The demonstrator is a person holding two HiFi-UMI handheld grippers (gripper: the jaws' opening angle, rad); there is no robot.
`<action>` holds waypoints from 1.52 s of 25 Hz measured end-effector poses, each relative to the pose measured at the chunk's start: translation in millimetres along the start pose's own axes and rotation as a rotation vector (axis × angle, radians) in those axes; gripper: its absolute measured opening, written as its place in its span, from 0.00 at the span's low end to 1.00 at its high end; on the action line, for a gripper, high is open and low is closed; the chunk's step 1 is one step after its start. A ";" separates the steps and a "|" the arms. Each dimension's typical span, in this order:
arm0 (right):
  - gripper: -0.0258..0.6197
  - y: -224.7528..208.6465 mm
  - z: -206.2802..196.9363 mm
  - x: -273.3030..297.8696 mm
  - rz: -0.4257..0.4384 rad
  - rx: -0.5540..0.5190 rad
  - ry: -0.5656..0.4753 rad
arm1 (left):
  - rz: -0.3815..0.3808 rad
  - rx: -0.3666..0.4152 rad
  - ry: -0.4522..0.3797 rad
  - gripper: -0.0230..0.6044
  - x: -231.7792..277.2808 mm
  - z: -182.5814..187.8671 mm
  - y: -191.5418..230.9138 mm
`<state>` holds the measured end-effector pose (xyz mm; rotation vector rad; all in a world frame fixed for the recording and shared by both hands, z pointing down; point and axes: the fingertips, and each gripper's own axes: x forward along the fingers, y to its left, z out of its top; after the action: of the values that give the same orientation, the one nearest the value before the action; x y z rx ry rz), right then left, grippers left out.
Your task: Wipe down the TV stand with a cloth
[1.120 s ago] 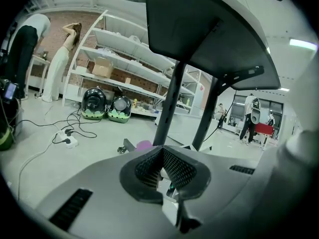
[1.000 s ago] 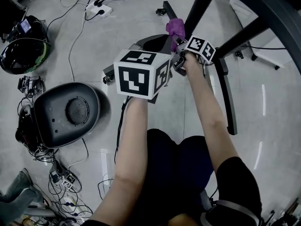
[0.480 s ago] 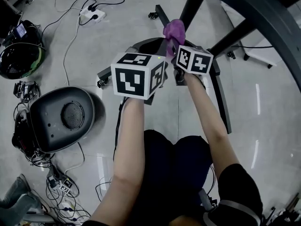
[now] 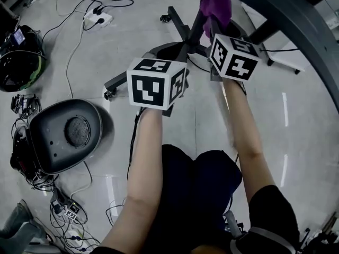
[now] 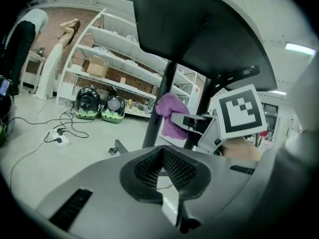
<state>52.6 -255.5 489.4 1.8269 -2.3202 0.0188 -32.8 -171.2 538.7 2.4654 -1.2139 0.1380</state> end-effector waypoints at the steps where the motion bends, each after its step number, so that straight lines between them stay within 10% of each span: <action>1: 0.19 -4.0 9.4 0.8 -0.009 0.003 -0.012 | -0.003 -0.003 0.000 0.04 0.0 0.4 -1.0; 9: 0.19 -20.1 37.5 28.1 -0.065 -0.008 -0.011 | -0.017 -0.008 -0.007 0.04 -0.5 2.6 -4.3; 38: 0.19 -18.6 -88.4 59.3 -0.007 0.042 0.239 | -0.042 -0.020 0.020 0.04 11.8 -8.4 -1.8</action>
<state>69.6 -306.0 583.5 1.7446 -2.1626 0.2717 -23.4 -175.7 548.9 2.4648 -1.1494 0.1377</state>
